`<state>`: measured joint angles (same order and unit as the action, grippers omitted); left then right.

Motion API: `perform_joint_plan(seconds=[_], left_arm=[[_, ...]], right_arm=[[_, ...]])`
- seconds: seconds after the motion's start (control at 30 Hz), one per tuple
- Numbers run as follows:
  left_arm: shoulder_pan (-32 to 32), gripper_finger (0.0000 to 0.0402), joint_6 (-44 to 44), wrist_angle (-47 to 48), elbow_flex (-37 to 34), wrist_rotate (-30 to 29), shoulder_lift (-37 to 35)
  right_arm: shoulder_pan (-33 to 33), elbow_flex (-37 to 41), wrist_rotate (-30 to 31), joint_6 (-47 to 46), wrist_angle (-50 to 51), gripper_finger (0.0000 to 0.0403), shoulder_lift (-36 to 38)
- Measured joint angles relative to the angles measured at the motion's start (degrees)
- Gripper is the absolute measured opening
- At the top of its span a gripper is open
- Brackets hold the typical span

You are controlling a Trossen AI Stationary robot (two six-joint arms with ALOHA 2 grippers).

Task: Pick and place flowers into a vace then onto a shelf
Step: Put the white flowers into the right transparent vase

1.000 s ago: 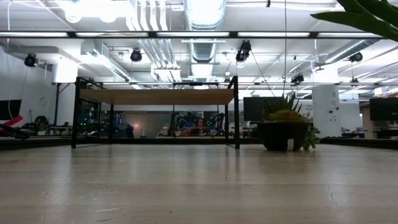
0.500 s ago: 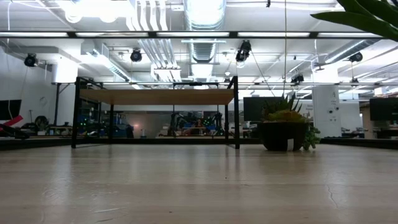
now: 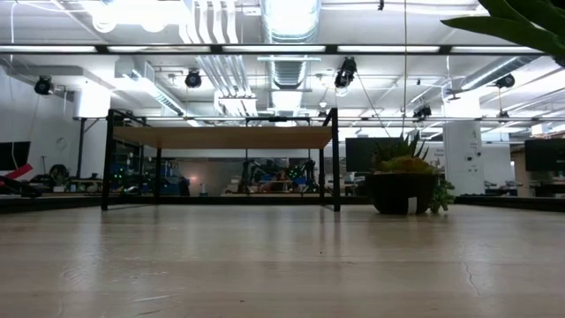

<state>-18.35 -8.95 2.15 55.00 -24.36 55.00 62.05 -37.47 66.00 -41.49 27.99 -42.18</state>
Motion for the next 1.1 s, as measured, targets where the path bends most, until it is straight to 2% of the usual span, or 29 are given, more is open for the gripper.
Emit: perform_joint_plan(seconds=[0.27,0.37,0.47,0.73,1.1], left_arm=[[0.0,0.0177,0.0,-0.1,0.0,0.0,0.0],[0.0,0.0177,0.0,0.0,0.0,0.0,0.0],[0.0,0.0177,0.0,-0.1,0.0,0.0,0.0],[0.0,0.0177,0.0,0.0,0.0,0.0,0.0],[0.0,0.0177,-0.1,0.0,0.0,0.0,0.1]], right_arm=[[7.6,1.4,9.5,-5.4,-3.3,0.0009,-6.3],[9.3,1.5,15.3,-8.2,-3.6,0.0009,-10.2],[9.8,1.6,18.4,-10.3,-3.5,0.0009,-14.3],[9.8,1.6,19.7,-17.0,-3.3,0.0009,-21.7],[9.8,2.3,19.6,-18.3,-2.9,0.0009,-25.8]])
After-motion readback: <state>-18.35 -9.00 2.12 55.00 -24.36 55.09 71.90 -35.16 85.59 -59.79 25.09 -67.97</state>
